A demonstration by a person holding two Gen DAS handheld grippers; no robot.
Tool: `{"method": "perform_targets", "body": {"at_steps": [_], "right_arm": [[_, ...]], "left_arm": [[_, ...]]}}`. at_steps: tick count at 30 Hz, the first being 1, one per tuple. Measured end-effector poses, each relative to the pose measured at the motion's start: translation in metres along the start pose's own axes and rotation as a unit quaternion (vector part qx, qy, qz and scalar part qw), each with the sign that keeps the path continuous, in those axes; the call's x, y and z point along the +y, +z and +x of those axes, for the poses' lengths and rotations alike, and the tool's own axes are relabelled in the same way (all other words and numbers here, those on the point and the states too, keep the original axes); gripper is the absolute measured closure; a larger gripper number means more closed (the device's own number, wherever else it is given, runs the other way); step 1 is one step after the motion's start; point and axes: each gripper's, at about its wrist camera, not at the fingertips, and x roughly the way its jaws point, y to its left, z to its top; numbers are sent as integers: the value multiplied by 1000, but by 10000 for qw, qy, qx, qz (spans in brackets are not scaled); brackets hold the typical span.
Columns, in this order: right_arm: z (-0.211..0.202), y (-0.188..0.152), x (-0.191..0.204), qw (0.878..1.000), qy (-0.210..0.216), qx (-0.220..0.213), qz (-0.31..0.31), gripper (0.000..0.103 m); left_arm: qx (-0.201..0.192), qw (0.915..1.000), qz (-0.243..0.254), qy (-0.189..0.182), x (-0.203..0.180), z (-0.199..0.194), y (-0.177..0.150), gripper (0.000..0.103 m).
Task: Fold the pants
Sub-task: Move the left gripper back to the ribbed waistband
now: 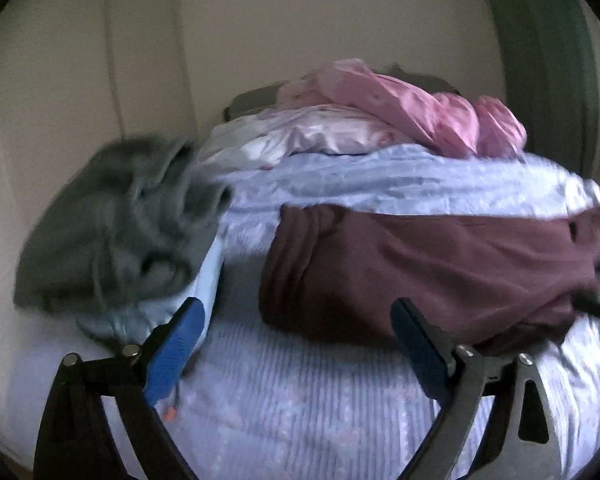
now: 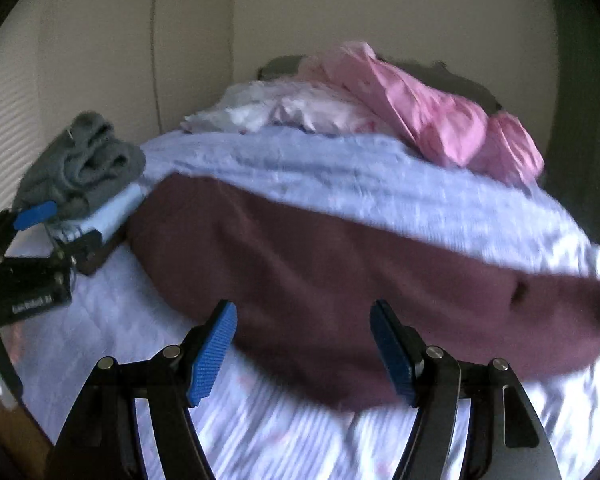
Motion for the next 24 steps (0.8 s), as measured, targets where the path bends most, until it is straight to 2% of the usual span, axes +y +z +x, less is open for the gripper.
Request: {"method": "perform_targets", "body": {"at_steps": [3,4,5,7,10,15,18,21,24], "right_arm": [[2,-38,8,9988,-482,-45,67,34],[2,-47,8,9980,-617,-49,81,34],[3,-57,9,9973,-718,-60,104,34],[8,-68,7,9968,-787,-45,143,34],[21,-73,4,9969,-759,77,194,34],[38,-80,-1,9934,-931,343,580,34],[46,-82,5,9918,-984,372,730,34],[50,-83,11,9909,-1126,385,631,34],[58,-84,10,9893,-1121,512,786,34]], "left_arm": [[-210,9967,-775,-90,26,4,-18,10],[-226,9961,-850,-97,31,7,-21,13],[-204,9961,-852,-124,32,13,-23,15],[-89,9978,-614,-229,26,25,-25,27],[31,9979,-534,-373,18,44,-23,35],[180,9949,-898,-428,25,75,-24,39],[319,9951,-856,-389,24,93,-25,44],[352,9953,-793,-420,23,103,-25,44],[344,9947,-823,-514,24,112,-23,42]]}}
